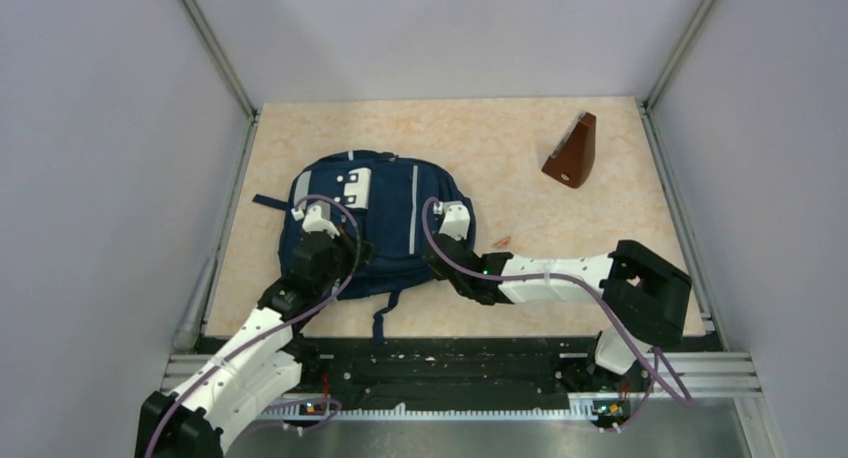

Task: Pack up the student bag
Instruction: Zip the student bag at the center of the board.

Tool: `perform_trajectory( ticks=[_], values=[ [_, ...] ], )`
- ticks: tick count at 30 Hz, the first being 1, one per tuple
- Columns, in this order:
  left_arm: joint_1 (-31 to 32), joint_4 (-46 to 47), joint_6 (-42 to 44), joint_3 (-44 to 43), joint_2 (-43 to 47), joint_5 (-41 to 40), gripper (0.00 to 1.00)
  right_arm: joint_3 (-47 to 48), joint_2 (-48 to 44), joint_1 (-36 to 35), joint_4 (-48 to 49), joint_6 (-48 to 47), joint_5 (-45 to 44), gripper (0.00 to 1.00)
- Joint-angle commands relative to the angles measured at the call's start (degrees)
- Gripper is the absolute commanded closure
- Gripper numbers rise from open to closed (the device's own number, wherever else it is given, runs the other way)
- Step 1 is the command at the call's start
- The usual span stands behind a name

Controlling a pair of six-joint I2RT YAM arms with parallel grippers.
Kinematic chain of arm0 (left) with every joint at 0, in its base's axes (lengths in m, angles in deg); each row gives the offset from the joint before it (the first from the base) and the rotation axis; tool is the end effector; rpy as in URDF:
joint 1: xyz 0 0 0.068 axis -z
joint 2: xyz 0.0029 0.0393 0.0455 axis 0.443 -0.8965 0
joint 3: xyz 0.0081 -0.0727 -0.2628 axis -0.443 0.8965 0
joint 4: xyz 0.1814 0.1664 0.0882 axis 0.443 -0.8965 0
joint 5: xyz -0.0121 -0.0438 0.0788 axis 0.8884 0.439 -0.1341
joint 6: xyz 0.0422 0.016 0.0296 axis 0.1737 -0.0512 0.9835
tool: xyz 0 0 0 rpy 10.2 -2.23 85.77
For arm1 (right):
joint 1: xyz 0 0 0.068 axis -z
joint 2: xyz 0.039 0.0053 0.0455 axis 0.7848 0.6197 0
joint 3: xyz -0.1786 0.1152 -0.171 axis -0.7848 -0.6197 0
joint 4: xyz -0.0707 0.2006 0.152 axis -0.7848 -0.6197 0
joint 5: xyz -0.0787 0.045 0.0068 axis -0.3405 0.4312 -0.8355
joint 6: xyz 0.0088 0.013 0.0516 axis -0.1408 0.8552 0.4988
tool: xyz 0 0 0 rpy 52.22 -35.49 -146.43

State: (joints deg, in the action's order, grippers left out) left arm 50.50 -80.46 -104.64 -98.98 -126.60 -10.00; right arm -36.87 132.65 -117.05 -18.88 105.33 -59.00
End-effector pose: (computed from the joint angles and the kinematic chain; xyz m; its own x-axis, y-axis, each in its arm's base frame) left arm 0.1585 -0.0691 0.2111 -0.5404 -0.5244 -0.6580 -0.0160 0.7883 -0.6151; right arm 0.1571 0.2946 0.1955 -0.5920 0.0357 -0.8051 -0.2433 0.9445 0.2208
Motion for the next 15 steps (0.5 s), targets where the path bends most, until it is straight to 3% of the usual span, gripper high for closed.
perform_trajectory(
  ticks=[1,15],
  values=[
    [-0.8,-0.7,2.0,-1.9,2.4,-4.5,1.00,-0.2,-2.6,2.3,-1.3,-6.3,1.3,1.00],
    [-1.5,-8.5,2.2,-2.2,6.9,-9.4,1.00,3.4,-2.3,11.1,-2.2,-20.4,10.6,1.00]
  ],
)
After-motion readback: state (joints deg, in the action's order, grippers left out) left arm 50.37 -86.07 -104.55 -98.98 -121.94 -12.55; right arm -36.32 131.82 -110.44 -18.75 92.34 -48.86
